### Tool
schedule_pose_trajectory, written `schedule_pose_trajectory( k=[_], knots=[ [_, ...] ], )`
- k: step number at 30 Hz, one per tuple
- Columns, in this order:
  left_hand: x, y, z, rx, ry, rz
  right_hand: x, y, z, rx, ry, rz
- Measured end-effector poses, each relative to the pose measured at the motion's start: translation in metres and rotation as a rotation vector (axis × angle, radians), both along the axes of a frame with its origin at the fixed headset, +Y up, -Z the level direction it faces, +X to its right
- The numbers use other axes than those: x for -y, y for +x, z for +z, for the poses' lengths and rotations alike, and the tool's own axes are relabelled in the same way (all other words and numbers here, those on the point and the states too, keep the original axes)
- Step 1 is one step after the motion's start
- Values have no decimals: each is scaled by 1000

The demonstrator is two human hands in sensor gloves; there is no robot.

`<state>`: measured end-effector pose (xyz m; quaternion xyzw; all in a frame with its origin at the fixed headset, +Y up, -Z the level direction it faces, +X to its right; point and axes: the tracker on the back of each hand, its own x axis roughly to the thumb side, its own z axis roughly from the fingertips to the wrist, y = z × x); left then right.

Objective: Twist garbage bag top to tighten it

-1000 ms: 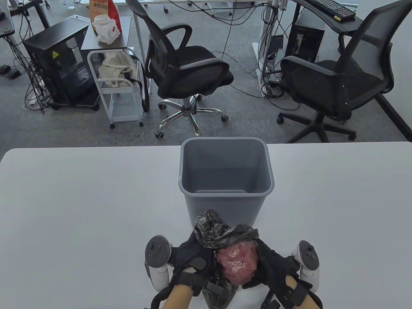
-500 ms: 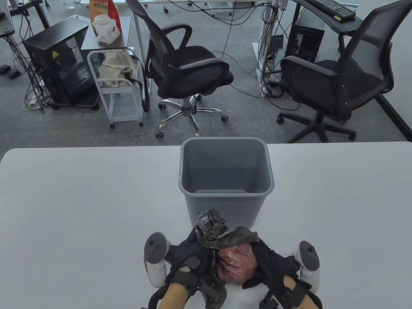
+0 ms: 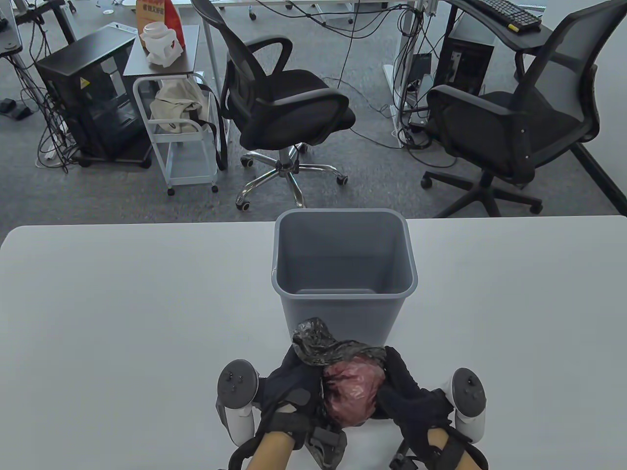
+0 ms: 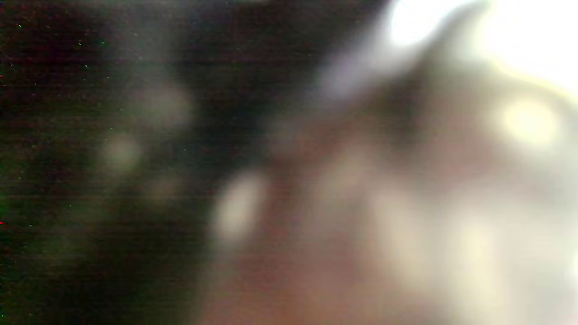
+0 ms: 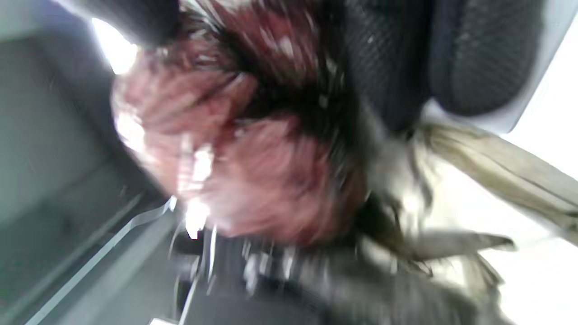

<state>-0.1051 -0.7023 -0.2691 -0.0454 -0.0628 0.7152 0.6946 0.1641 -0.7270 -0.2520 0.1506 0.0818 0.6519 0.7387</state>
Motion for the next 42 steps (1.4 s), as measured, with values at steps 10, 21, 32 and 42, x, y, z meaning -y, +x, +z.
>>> schedule_pose_trajectory(
  k=[10, 21, 32, 42],
  knots=[
    [0, -7, 1, -116, 15, -99, -4, -4, 1, -91, 82, 18],
    [-1, 4, -1, 32, 34, -42, 8, 0, -1, -75, -78, -9],
    [2, -1, 2, -68, 7, -66, -20, -6, 5, -88, 227, 235],
    [-4, 2, -1, 35, 43, -7, -6, 5, 0, -25, 32, 81]
  ],
)
